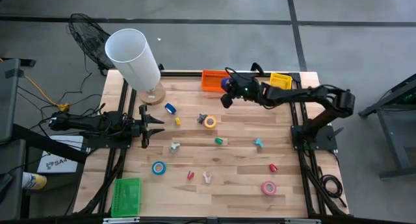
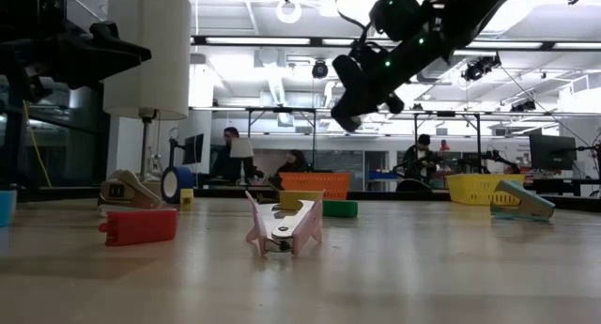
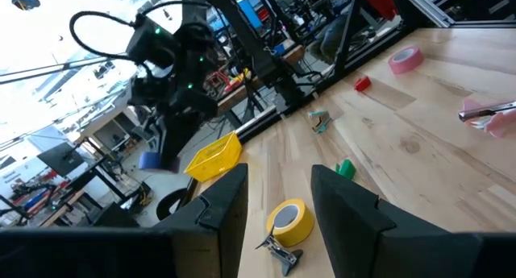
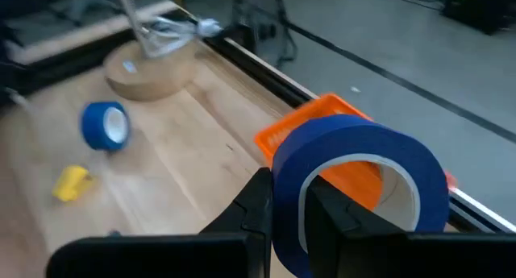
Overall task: Pick and place Stapler, Stapler remover, tape
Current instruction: Put the right blue tape into the orange bin
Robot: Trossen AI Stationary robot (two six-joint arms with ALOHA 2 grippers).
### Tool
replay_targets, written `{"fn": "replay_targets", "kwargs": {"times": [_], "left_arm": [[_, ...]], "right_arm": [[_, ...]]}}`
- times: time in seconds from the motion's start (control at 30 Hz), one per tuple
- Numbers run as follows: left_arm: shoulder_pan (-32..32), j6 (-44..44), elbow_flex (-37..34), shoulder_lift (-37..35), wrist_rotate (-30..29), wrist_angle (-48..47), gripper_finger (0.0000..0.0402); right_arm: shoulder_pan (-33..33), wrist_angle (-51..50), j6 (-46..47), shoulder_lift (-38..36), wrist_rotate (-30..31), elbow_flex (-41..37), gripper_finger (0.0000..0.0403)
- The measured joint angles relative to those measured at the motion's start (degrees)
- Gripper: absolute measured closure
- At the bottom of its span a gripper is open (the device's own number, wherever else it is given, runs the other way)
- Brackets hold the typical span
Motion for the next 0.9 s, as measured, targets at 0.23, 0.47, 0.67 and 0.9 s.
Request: {"fn": "replay_targets", "kwargs": {"times": [0.23, 0.47, 0.67, 0.9], "left_arm": [[0.0, -0.01, 0.0, 0.01, 0.01, 0.0, 0.0266], [0.0, 0.0, 0.0, 0.0, 0.02, 0.01, 0.0266], [0.0, -0.01, 0.0, -0.01, 0.02, 0.0, 0.0266], [0.0, 0.0, 0.0, -0.01, 0.0, 0.01, 0.0266]], "right_arm": [[-1.86, 5.82, -0.41, 4.24, -3.25, -0.02, 0.037], [-5.53, 13.62, 4.71, 10.57, -3.15, -0.01, 0.037], [-6.97, 21.27, 9.3, 15.89, -3.07, -0.04, 0.037], [-7.16, 25.22, 15.18, 18.34, 1.64, -0.02, 0.0367]]}}
